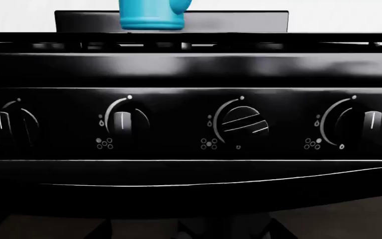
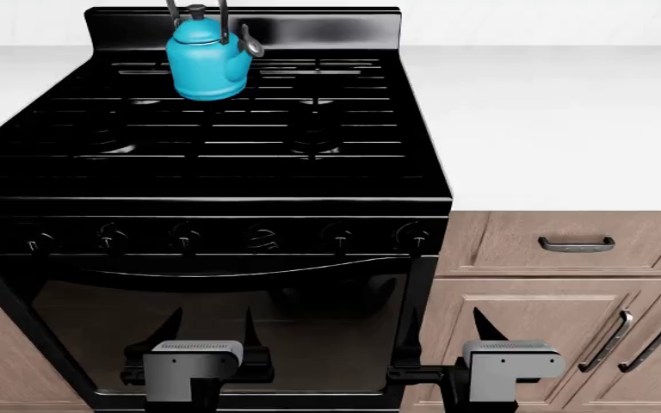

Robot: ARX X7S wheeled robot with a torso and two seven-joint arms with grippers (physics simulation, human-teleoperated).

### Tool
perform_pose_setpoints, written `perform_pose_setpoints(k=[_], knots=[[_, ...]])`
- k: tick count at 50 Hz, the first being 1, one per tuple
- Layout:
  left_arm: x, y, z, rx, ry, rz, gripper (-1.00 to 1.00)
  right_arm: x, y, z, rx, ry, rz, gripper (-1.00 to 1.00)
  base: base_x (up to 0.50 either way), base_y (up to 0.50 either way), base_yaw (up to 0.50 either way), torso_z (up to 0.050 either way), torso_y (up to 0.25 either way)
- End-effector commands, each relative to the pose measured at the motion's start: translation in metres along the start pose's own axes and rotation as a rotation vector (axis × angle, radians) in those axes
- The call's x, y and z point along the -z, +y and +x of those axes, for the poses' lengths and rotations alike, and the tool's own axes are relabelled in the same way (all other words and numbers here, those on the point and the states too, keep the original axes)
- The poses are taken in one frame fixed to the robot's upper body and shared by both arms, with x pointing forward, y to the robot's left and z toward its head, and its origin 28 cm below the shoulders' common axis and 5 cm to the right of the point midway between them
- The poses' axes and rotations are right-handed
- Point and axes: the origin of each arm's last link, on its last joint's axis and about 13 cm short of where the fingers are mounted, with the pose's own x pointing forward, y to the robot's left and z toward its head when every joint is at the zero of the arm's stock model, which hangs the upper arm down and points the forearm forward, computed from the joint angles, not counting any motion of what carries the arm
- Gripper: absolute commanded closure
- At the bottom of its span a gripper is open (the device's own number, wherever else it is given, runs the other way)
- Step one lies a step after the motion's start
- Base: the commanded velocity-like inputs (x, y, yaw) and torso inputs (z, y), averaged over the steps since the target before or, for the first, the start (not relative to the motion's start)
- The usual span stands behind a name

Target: Turn off the center burner of the stove.

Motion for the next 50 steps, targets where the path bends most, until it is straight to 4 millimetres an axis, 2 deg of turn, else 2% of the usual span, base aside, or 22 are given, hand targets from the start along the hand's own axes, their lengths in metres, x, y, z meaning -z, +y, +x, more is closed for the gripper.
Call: perform_pose_setpoints(k=[1, 14, 50], knots=[[-0.0001, 0.0001, 0.0003, -0.004, 0.001, -0.003, -1.00, -0.0001, 0.0004, 0.0001, 0.000, -0.001, -0.001, -1.00, 0.00, 0.00, 0.00, 0.000, 0.000], [0.0027, 0.0002, 0.0012, -0.015, -0.020, 0.020, -1.00, -0.0008, 0.0007, 0.0015, 0.008, -0.025, 0.043, -1.00, 0.00, 0.00, 0.00, 0.000, 0.000], [0.0051, 0.0000, 0.0000, -0.001, -0.015, 0.030, -1.00, 0.0007, 0.0011, 0.0003, 0.023, -0.024, 0.033, -1.00, 0.00, 0.47, 0.00, 0.000, 0.000]])
